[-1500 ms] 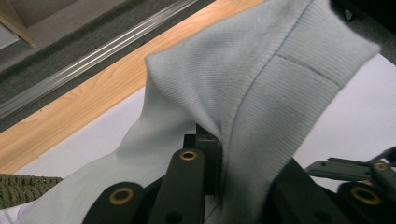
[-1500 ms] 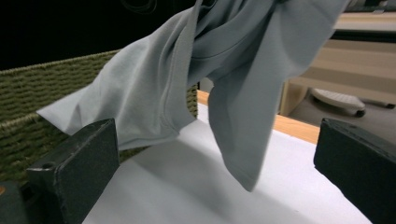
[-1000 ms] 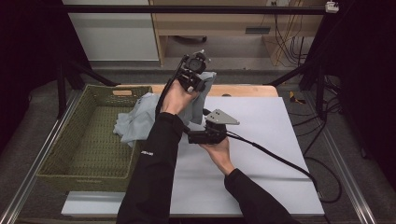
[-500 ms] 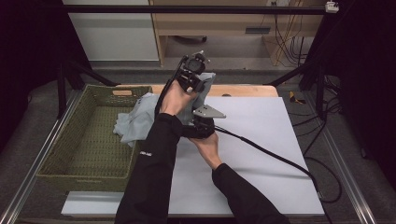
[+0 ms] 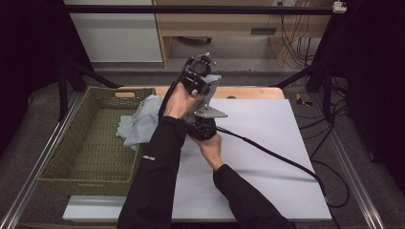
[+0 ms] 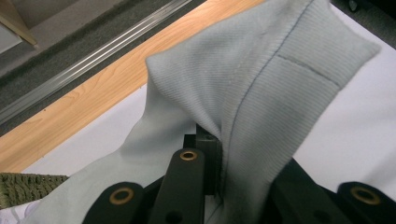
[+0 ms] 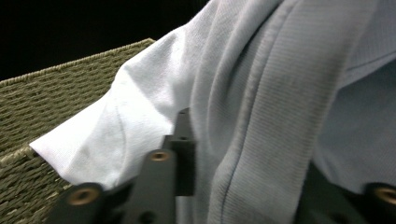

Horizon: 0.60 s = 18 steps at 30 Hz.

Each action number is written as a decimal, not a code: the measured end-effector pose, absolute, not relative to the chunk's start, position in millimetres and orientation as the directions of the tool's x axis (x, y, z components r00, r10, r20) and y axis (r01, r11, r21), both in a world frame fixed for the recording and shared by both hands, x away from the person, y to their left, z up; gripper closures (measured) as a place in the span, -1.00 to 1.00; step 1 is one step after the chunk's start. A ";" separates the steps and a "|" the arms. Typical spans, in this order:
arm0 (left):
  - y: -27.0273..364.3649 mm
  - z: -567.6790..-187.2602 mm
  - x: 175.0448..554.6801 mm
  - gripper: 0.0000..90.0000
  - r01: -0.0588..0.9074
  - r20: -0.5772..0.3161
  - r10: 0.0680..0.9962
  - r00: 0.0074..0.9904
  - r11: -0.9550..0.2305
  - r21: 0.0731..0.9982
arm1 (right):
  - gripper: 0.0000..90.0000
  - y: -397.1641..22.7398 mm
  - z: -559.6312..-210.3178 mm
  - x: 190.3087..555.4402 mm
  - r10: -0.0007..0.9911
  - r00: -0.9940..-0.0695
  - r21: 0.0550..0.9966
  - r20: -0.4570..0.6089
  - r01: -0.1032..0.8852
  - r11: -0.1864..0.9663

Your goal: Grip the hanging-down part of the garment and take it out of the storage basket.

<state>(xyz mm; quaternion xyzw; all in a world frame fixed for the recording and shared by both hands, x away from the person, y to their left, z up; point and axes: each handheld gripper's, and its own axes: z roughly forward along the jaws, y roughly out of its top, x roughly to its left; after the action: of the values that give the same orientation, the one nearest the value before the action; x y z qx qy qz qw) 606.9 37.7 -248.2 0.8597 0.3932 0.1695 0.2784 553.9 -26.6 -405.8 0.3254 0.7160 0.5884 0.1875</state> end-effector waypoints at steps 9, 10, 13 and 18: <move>43.4 -247.6 606.4 0.85 0.584 0.072 0.775 0.627 -0.530 0.615 | 0.93 -33.7 -402.2 548.6 0.670 -0.736 0.963 0.101 0.243 0.121; 44.0 -247.5 606.3 0.85 0.584 0.072 0.775 0.628 -0.530 0.614 | 0.93 -33.5 -401.4 546.0 0.664 -0.735 0.960 0.139 0.264 0.091; 46.2 -247.1 605.6 0.85 0.586 0.076 0.776 0.627 -0.533 0.611 | 0.94 -37.2 -400.0 539.5 0.662 -0.740 0.962 0.121 0.252 0.106; 48.0 -246.2 604.7 0.85 0.587 0.076 0.779 0.622 -0.529 0.613 | 0.94 -45.7 -393.5 528.1 0.649 -0.757 0.970 0.073 0.206 0.131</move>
<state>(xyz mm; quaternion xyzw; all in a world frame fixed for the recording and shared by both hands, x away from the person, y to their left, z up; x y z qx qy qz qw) 604.7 48.0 -246.2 0.8569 0.3985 0.1733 0.2773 528.1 -45.7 -393.5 0.2938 0.7281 0.5901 0.1877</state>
